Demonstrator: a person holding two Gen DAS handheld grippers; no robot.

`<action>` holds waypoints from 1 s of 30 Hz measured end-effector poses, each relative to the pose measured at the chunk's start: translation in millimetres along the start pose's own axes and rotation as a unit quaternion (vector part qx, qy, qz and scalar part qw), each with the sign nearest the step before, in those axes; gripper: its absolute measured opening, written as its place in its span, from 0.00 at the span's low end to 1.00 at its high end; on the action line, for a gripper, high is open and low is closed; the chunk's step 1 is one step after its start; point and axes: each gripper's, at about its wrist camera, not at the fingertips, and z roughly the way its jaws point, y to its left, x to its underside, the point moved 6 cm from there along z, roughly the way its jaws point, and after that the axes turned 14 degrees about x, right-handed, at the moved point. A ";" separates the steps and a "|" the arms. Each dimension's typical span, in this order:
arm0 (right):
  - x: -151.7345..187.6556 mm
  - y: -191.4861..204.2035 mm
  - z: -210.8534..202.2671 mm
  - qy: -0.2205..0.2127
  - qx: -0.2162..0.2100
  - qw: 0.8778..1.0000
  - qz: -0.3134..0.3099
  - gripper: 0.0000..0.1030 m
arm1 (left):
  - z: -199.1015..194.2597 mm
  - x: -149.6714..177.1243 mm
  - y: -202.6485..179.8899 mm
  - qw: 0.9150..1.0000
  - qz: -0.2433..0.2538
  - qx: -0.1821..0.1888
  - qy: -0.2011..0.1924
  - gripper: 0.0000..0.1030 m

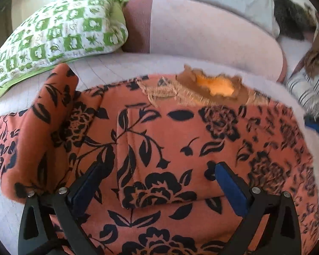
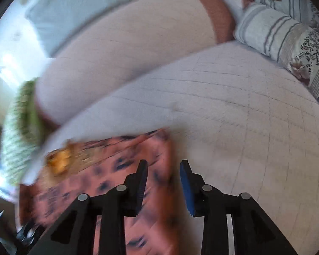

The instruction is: Fold small clothes

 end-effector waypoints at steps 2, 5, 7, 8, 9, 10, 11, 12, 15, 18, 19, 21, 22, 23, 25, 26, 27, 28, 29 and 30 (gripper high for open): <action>22.1 12.7 -6.2 0.026 -0.045 0.999 -0.006 0.37 | 9.6 3.5 0.9 1.000 0.000 -0.006 0.023 1.00; 47.7 -0.4 29.7 0.085 -0.024 0.996 0.008 0.48 | 22.4 6.4 -0.1 0.998 0.019 -0.036 0.044 1.00; 43.3 -4.2 16.0 0.071 -0.020 0.997 0.039 0.39 | 11.7 3.2 -5.0 0.998 0.017 -0.024 0.051 1.00; 40.6 1.5 4.9 0.055 -0.027 0.998 0.033 0.50 | 1.3 0.5 -7.7 0.999 0.019 -0.016 0.034 1.00; 39.6 11.7 -16.2 0.024 -0.041 0.999 0.016 0.55 | -7.8 -2.1 -9.0 0.999 0.023 -0.016 0.020 1.00; 42.1 16.8 -28.6 0.006 -0.051 0.999 0.010 0.63 | -19.7 -2.9 -9.5 0.999 0.024 -0.020 0.011 1.00; 45.9 19.0 -32.4 0.003 -0.056 0.998 0.009 0.69 | -27.3 -1.4 -10.0 1.000 0.019 -0.016 0.007 1.00; 56.1 18.4 -25.4 0.020 -0.054 0.998 0.008 0.71 | -35.8 2.0 -9.8 1.000 0.009 -0.007 0.003 1.00; 67.7 -8.5 13.1 0.071 -0.020 0.997 0.030 0.60 | -56.9 15.2 -9.7 1.000 -0.010 0.006 0.008 1.00; 58.5 1.5 -39.1 0.021 -0.044 0.998 0.031 0.60 | -96.9 28.2 -6.8 1.000 -0.012 0.011 -0.018 1.00; 60.0 6.1 -59.3 -0.009 -0.046 0.999 0.020 0.66 | -111.7 34.1 -4.6 0.999 -0.021 0.013 -0.029 1.00; 71.2 5.2 -82.8 -0.030 -0.032 0.999 0.018 0.73 | -135.1 45.9 1.9 0.998 -0.046 0.022 -0.040 1.00; 84.5 3.6 -92.1 -0.026 -0.025 0.999 0.023 0.73 | -147.2 52.3 8.2 0.997 -0.063 0.021 -0.046 1.00; 93.8 1.7 -97.0 -0.026 -0.028 0.999 0.026 0.73 | -156.6 59.5 12.9 0.996 -0.077 0.020 -0.050 1.00; 128.2 -4.1 -117.0 -0.036 -0.042 0.998 0.037 0.73 | -171.0 74.2 21.5 0.993 -0.107 0.019 -0.056 1.00; 141.6 -7.2 -121.4 -0.037 -0.042 0.998 0.035 0.73 | -177.1 83.0 24.8 0.991 -0.119 0.019 -0.056 1.00; 149.9 -13.1 -131.6 -0.039 -0.043 0.998 0.032 0.73 | -180.9 89.4 26.7 0.990 -0.125 0.020 -0.055 1.00; 166.1 -11.5 -134.2 -0.041 -0.044 0.998 0.029 0.73 | -186.1 100.9 28.2 0.990 -0.131 0.017 -0.051 1.00; 177.9 -12.1 -138.7 -0.043 -0.046 0.998 0.024 0.73 | -188.9 107.6 28.6 0.990 -0.132 0.013 -0.050 1.00; 191.1 -11.4 -143.3 -0.044 -0.044 0.998 0.013 0.73 | -192.1 113.9 28.7 0.990 -0.133 0.010 -0.049 1.00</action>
